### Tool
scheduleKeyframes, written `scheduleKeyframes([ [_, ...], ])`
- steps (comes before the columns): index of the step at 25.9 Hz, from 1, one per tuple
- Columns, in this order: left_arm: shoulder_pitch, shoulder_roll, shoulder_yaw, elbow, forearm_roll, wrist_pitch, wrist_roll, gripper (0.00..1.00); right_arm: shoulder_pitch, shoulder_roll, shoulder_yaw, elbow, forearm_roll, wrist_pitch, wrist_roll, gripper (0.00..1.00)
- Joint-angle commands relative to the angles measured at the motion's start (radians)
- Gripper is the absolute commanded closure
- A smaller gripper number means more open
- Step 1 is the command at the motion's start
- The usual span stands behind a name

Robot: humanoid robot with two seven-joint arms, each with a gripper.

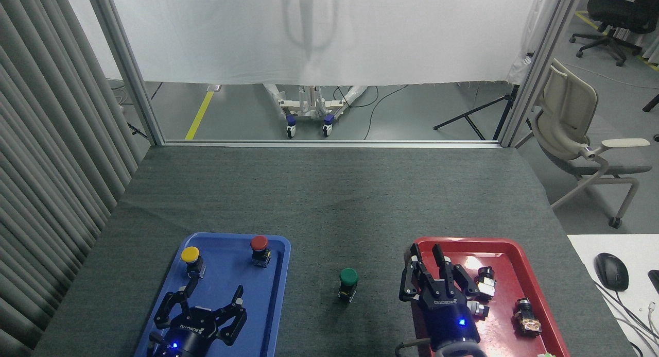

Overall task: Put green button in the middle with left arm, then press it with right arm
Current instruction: 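Move the right hand over the green button, then press down on the green button with the right hand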

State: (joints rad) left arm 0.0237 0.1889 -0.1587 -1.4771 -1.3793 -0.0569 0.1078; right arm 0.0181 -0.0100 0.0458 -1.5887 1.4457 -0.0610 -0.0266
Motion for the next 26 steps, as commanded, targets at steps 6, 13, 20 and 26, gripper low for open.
scheduleKeyframes([
  [6,-0.007,0.000,0.002,0.000,0.002,-0.006,-0.002,0.00,-0.050,0.008,0.144,0.068,0.021,0.043,-0.003,1.00],
  [13,-0.011,0.001,0.001,0.003,0.011,-0.009,-0.002,0.00,-0.122,0.008,0.243,0.188,0.025,0.125,0.017,1.00],
  [20,-0.015,0.001,0.001,-0.002,0.011,-0.034,0.007,0.00,-0.144,0.038,0.276,0.309,0.055,0.152,0.017,1.00],
  [26,-0.011,0.001,0.001,0.001,0.011,-0.032,0.007,0.00,-0.149,0.056,0.295,0.394,0.090,0.178,0.016,1.00],
])
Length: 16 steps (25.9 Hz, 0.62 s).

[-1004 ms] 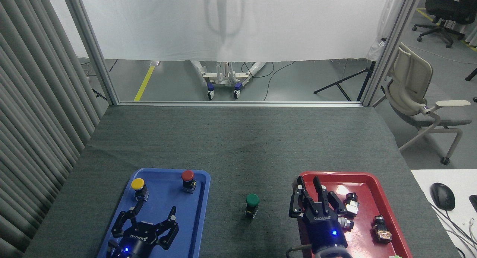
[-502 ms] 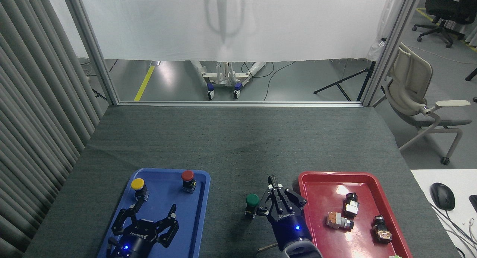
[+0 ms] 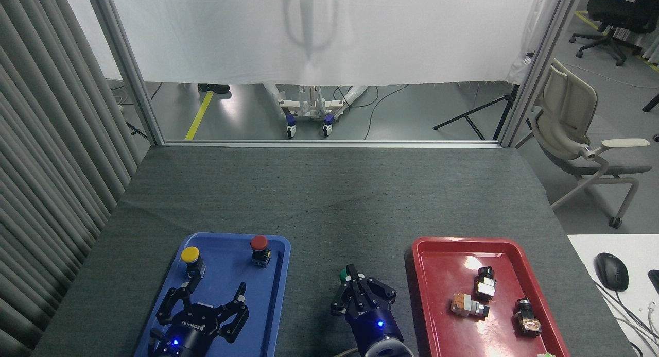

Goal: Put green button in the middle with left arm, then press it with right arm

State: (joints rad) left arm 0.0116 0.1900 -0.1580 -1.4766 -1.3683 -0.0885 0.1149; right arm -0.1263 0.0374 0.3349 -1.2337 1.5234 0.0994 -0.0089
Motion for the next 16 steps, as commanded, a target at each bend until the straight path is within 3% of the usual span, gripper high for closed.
scheduleKeyframes([
  [1,0.001,0.000,0.000,0.001,0.000,0.000,0.000,0.00,-0.004,0.010,0.007,0.042,0.018,0.026,-0.002,1.00],
  [16,-0.004,0.000,0.000,-0.001,0.000,-0.004,0.000,0.00,-0.009,0.019,0.018,0.095,0.021,0.034,-0.003,1.00],
])
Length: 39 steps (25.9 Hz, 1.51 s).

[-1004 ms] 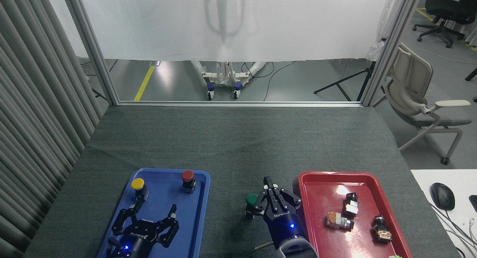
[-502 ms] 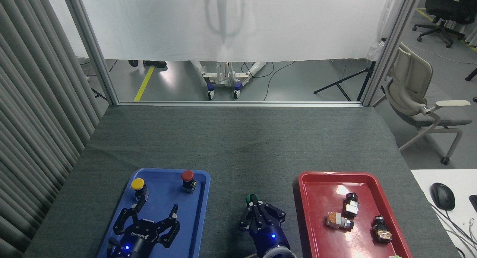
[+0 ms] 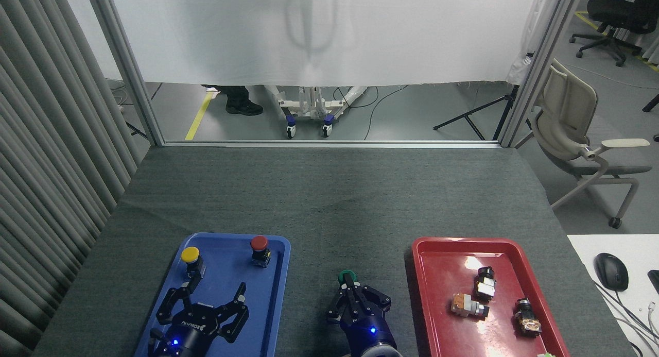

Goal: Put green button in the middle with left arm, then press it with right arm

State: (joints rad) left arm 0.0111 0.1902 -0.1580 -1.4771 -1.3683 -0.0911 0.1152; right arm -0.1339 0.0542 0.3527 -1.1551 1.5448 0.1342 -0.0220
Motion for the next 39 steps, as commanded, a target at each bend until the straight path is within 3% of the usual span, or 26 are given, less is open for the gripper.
scheduleKeyframes([
  [1,-0.003,0.000,0.000,0.000,0.000,-0.001,0.000,0.00,0.000,0.003,0.000,0.018,0.000,-0.001,0.011,1.00],
  [17,0.006,-0.002,0.000,-0.019,0.000,-0.027,0.000,0.00,-0.036,-0.008,-0.018,-0.103,-0.006,0.038,-0.001,0.98],
  [19,0.009,-0.002,0.000,-0.020,0.001,-0.032,-0.003,0.00,-0.032,-0.016,-0.018,-0.124,-0.006,0.051,-0.001,0.78],
  [20,0.012,-0.002,0.000,-0.022,0.001,-0.041,-0.006,0.00,-0.030,-0.019,-0.020,-0.136,-0.008,0.064,-0.003,0.58],
  [21,0.013,-0.003,0.000,-0.023,0.003,-0.061,-0.006,0.00,-0.027,-0.028,-0.029,-0.149,-0.008,0.074,-0.003,0.27],
  [22,0.013,-0.003,0.000,-0.026,0.003,-0.088,-0.008,0.00,-0.024,-0.034,-0.046,-0.161,-0.009,0.079,-0.003,0.04],
  [23,0.015,-0.003,0.002,-0.028,0.003,-0.105,-0.009,0.00,-0.020,-0.039,-0.067,-0.172,-0.011,0.074,-0.007,0.01],
  [26,0.015,-0.008,0.002,-0.031,0.003,-0.113,-0.009,0.00,0.000,-0.040,-0.104,-0.195,-0.011,0.061,-0.026,0.00],
  [30,0.017,-0.011,-0.002,-0.046,0.003,-0.122,-0.011,0.00,0.039,-0.080,-0.155,-0.245,-0.019,0.031,-0.029,0.00],
  [39,0.007,-0.018,0.000,-0.042,0.008,-0.118,-0.002,0.00,0.195,-0.113,-0.294,-0.390,-0.043,-0.081,-0.029,0.00],
])
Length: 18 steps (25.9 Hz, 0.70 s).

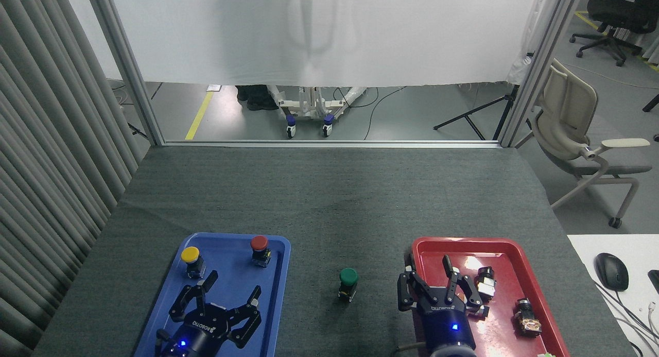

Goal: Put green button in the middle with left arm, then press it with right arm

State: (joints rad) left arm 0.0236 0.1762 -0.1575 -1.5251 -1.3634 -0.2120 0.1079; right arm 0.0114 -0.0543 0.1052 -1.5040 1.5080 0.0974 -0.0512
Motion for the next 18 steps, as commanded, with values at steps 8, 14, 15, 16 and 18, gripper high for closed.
scheduleKeyframes([
  [8,-0.034,-0.073,-0.017,0.094,-0.011,-0.003,0.007,0.00,0.079,-0.002,-0.128,-0.056,-0.012,-0.067,-0.001,0.00],
  [14,-0.137,-0.092,-0.185,0.221,-0.079,0.019,0.007,0.01,0.085,0.002,-0.157,-0.056,-0.054,-0.107,0.001,0.00],
  [15,-0.149,-0.107,-0.200,0.243,-0.106,0.034,0.007,0.02,0.085,0.002,-0.157,-0.056,-0.054,-0.107,0.001,0.00],
  [16,-0.159,-0.133,-0.206,0.266,-0.138,0.059,0.009,0.02,0.085,0.002,-0.157,-0.056,-0.055,-0.108,-0.001,0.00],
  [18,-0.175,-0.185,-0.212,0.312,-0.210,0.083,0.009,0.02,0.085,0.002,-0.157,-0.055,-0.055,-0.108,0.001,0.00],
])
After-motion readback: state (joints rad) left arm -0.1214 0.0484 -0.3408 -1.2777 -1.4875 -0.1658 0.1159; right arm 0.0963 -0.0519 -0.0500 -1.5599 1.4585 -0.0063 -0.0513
